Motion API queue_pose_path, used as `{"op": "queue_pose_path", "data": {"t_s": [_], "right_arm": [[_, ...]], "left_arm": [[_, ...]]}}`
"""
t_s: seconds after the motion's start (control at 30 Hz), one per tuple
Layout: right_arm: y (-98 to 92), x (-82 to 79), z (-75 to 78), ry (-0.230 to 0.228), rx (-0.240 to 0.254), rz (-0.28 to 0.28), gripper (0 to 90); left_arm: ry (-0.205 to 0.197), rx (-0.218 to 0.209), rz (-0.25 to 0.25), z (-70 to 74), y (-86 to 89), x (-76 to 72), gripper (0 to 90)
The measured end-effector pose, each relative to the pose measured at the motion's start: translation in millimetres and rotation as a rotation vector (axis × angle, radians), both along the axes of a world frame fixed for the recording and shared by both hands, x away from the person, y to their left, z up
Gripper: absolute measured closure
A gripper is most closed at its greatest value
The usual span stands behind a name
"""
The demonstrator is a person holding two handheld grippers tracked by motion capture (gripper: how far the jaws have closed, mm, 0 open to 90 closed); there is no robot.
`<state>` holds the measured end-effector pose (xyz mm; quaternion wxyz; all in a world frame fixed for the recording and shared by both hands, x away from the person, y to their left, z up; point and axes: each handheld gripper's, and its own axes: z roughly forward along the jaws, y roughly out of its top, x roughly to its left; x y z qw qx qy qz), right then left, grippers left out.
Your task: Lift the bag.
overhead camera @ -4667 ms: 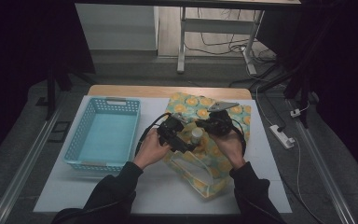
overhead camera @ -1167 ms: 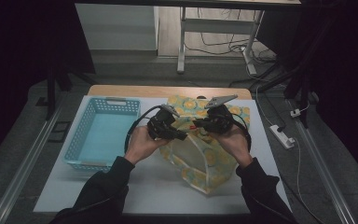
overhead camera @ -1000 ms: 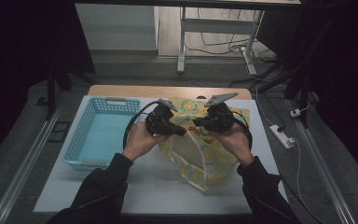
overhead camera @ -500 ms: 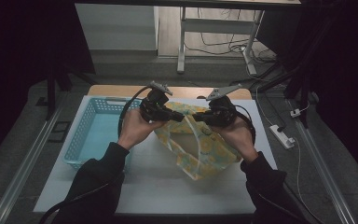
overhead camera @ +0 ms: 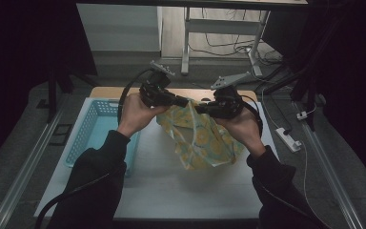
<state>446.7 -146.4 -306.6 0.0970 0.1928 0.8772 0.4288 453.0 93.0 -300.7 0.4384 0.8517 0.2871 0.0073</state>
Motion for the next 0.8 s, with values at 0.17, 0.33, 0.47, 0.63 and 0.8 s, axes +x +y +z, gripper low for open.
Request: {"op": "queue_pose_path", "data": {"t_s": [0.17,0.33,0.47,0.63,0.8], "right_arm": [[1.8,1.8,14.7,-0.019,0.016,-0.006,90.0],[4.3,3.1,29.7,-0.046,0.022,-0.013,90.0],[4.9,3.1,42.6,-0.071,0.033,-0.019,90.0],[5.1,5.3,56.8,-0.087,0.035,-0.031,90.0],[6.2,7.3,69.3,-0.102,0.045,-0.038,90.0]], "left_arm": [[-0.024,-0.01,0.014,16.9,2.7,2.4,89.5],[-0.046,-0.029,0.031,33.0,4.8,4.1,89.5],[-0.063,-0.047,0.049,45.3,8.0,5.4,89.5],[-0.083,-0.062,0.071,55.9,9.5,6.9,89.5],[-0.107,-0.069,0.094,64.1,9.3,7.3,89.5]]}}
